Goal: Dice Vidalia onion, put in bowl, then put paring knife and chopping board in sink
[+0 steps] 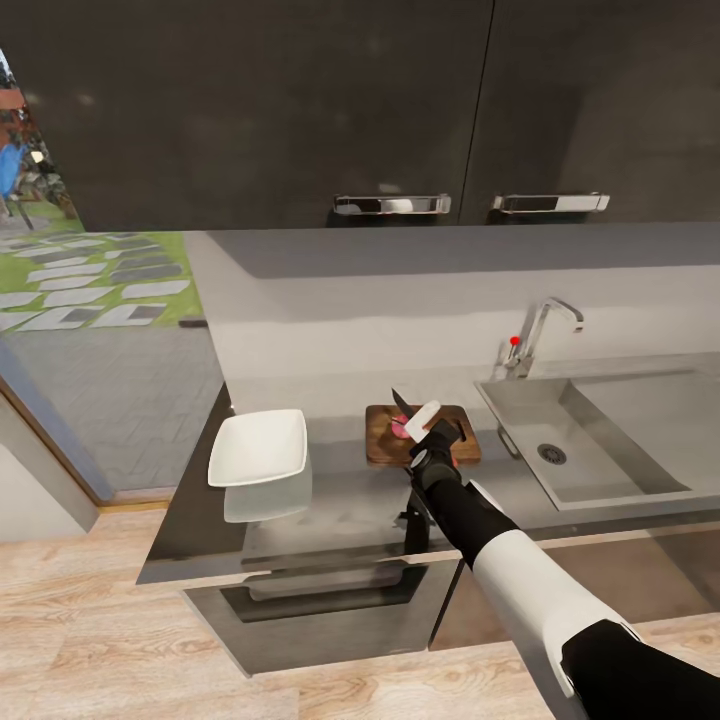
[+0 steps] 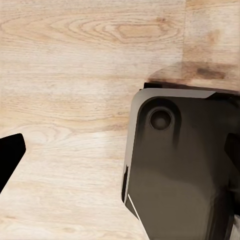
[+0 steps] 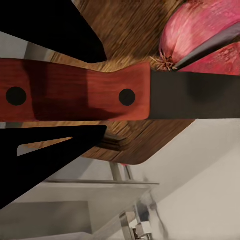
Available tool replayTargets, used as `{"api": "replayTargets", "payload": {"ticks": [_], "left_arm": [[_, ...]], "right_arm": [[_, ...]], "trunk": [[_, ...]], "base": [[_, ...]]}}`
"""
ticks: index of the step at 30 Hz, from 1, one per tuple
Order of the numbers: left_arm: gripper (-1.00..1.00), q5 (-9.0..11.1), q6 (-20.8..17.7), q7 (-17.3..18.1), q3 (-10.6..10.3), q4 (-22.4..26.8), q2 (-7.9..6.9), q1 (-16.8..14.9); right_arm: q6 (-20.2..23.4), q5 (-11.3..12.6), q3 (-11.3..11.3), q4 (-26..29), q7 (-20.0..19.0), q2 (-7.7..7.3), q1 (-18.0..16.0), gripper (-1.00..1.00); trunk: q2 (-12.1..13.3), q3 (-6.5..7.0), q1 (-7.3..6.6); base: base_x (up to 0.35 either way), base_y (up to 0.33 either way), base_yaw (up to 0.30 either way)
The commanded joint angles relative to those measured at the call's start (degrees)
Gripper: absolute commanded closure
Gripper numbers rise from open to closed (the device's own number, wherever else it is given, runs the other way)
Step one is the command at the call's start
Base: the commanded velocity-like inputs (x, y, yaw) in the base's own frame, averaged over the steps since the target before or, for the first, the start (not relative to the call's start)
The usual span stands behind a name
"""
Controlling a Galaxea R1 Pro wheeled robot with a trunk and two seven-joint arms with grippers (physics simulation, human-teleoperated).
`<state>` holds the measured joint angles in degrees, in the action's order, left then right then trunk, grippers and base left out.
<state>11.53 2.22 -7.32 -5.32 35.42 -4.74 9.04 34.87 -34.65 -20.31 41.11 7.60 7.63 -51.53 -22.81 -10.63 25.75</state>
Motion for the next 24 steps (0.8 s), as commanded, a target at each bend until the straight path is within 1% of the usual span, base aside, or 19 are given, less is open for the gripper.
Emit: {"api": "replayTargets", "payload": {"ticks": [1,16,24], "left_arm": [[-1.00,0.6,0.2,-0.5,-0.5,0.1,-0.09,0.0],[-1.00,0.6,0.2,-0.5,-0.5,0.0,-0.09,0.0],[-1.00,0.6,0.2,-0.5,-0.5,0.1,-0.09,0.0]], "right_arm": [[0.4,0.0,-0.2,0.0,0.2,-0.01,-0.1,1.00],[0.5,0.1,-0.3,-0.3,0.1,0.02,-0.1,1.00],[0.5,0.0,-0.3,-0.3,0.1,0.02,-0.1,1.00]], "trunk": [[-0.1,-0.13,0.04],[-0.1,-1.34,0.04],[-0.1,-1.34,0.04]], "base": [[0.000,0.000,0.000],[0.000,0.000,0.000],[0.000,0.000,0.000]]}}
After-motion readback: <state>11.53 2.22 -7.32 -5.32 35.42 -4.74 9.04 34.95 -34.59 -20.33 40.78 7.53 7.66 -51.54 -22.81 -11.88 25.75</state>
